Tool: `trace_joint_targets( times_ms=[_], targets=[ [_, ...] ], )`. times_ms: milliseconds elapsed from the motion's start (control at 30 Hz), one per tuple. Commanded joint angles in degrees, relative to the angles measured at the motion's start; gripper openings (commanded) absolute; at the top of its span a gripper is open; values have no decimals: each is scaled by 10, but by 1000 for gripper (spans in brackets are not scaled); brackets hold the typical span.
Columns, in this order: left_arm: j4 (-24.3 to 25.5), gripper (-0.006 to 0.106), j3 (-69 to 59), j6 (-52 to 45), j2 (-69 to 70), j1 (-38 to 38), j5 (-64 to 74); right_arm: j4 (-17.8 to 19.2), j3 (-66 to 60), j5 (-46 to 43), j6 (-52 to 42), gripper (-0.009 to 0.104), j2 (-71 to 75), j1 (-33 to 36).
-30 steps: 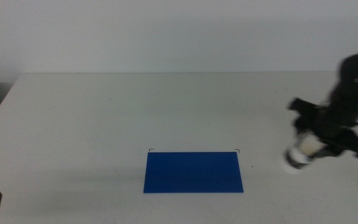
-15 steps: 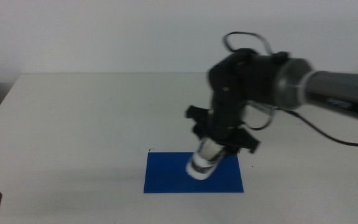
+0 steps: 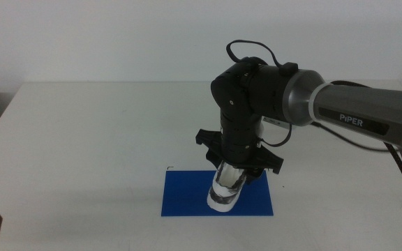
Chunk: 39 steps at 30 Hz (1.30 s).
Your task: Use one arm to grab the shoe from the table and place it on the mat.
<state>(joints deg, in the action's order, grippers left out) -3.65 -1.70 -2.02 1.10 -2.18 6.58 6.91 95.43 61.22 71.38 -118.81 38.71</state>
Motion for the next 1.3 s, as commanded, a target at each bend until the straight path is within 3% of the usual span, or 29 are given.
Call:
trace_joint_targets(
  times_ms=[0, 367, 533, 767, 900, 1267],
  targets=[
    [-7, 94, -3, 7, 4, 3, -46, 17, 18, 1, -65, -4, 35, -1],
    [-7, 94, -3, 7, 4, 3, -46, 12, 18, 0, -538, -4, 35, -2],
    [-7, 94, -3, 7, 4, 3, -46, 9, 18, -43, -795, -4, 33, -2],
    [-7, 94, -3, 7, 4, 3, -46, -60, 18, -46, -1071, -4, 33, 0],
    [-7, 94, -3, 7, 4, 3, -46, -73, 18, -47, -1129, -4, 33, 0],
    [-7, 94, -3, 7, 4, 3, -46, -74, 18, -65, -1128, -4, 28, 0]
  ],
)
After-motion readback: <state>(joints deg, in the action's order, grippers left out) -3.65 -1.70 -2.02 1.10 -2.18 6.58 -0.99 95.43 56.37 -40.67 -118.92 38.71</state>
